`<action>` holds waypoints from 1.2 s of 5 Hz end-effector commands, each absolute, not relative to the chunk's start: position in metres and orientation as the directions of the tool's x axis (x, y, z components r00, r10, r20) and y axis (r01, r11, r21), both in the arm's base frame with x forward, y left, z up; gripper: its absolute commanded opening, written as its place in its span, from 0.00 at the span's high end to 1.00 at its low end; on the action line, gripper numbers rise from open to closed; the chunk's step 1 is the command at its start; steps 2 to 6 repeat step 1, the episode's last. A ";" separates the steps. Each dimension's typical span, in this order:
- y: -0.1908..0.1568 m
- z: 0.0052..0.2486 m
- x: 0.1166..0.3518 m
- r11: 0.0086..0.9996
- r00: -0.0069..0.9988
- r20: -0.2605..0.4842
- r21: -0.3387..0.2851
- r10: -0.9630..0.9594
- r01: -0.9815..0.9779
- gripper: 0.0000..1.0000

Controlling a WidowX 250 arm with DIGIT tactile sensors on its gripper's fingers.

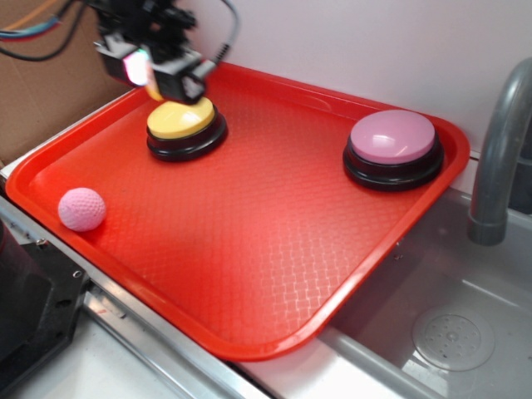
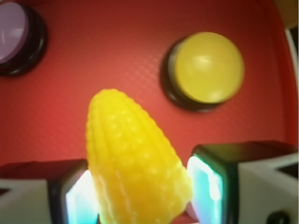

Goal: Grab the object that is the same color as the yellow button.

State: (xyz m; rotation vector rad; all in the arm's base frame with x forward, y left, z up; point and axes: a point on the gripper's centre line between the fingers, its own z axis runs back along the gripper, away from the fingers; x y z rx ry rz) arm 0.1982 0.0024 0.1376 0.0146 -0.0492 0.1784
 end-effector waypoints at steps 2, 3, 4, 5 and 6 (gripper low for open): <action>0.020 0.155 0.204 0.987 0.991 0.032 0.091 0.128 -0.130 1.00; 0.020 0.155 0.204 0.987 0.991 0.032 0.091 0.128 -0.130 1.00; 0.020 0.155 0.204 0.987 0.991 0.032 0.091 0.128 -0.130 1.00; 0.020 0.155 0.204 0.987 0.991 0.032 0.091 0.128 -0.130 1.00; 0.020 0.155 0.204 0.987 0.991 0.032 0.091 0.128 -0.130 1.00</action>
